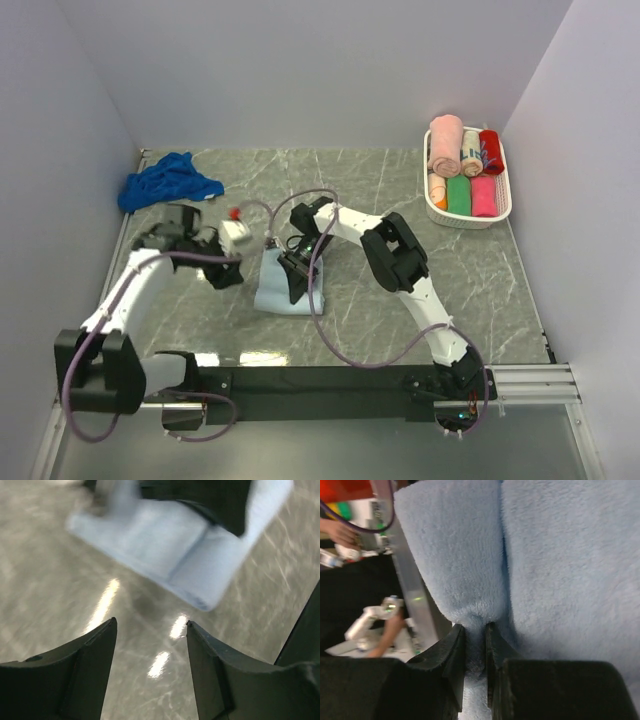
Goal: Roll the towels
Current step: Roll the towel
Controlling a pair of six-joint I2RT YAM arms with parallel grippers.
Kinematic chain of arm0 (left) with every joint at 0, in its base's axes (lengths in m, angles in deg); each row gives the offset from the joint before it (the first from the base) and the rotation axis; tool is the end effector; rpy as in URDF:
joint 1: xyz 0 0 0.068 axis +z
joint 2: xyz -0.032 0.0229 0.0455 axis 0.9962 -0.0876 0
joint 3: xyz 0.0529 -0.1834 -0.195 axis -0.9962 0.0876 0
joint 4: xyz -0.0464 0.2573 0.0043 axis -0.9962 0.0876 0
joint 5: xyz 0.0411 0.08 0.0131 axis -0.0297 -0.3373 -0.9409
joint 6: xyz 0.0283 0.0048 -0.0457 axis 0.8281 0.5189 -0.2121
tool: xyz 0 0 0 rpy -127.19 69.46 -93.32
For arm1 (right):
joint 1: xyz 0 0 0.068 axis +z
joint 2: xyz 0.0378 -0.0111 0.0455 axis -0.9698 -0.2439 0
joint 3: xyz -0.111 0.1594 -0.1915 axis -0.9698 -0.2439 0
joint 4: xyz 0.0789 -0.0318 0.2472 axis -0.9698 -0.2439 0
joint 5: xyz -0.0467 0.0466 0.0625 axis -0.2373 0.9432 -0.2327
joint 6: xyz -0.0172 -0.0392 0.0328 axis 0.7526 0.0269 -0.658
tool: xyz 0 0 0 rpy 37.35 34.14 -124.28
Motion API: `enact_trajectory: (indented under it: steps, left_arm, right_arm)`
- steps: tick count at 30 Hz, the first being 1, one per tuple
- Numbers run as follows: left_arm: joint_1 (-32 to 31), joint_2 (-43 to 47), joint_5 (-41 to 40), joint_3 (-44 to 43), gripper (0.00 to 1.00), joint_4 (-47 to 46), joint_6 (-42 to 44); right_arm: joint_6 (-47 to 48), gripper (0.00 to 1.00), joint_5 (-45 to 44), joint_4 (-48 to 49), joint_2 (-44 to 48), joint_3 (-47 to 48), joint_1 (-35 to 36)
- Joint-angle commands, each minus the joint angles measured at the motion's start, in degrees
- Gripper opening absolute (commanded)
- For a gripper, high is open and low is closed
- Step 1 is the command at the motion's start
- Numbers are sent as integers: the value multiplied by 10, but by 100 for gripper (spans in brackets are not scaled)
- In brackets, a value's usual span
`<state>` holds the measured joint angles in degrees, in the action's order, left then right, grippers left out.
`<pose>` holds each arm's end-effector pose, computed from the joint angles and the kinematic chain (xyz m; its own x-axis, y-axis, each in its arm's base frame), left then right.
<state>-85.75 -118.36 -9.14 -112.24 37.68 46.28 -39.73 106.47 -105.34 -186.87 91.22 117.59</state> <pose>0.2285 -0.0270 0.2503 -0.4105 0.5335 -0.7395 0.8534 0.5104 -0.1056 0.3173 0.3236 0.1162 -0.5477 -0.7948 -0.2613 -0.5609 0.1170 0.8195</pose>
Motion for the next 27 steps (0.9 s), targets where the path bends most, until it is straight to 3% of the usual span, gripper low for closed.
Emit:
enact_trajectory:
  steps: [1,9,13,18,19,22,27]
  left_arm:
    - [-116,54,-90,53,64,-79,23]
    - [-345,20,-209,83,65,-168,-30]
    - [-401,-15,-254,94,66,-215,-29]
    - [-421,-90,-286,110,63,-222,-21]
    - [-421,-99,-292,112,61,-219,-20]
    - [-420,-122,-300,116,37,-186,-23]
    - [-420,-134,-277,122,16,-130,-39]
  right_arm:
    - [-28,0,-51,-36,-72,11,-3]
    - [-75,0,-28,-23,-118,31,-33]
    - [-80,0,-35,-12,-119,34,-37]
    - [-79,2,-46,-21,-127,64,-42]
    - [-80,6,-49,-22,-127,68,-43]
    - [-86,17,-52,-22,-120,62,-55]
    - [-102,36,-65,7,-81,42,-87]
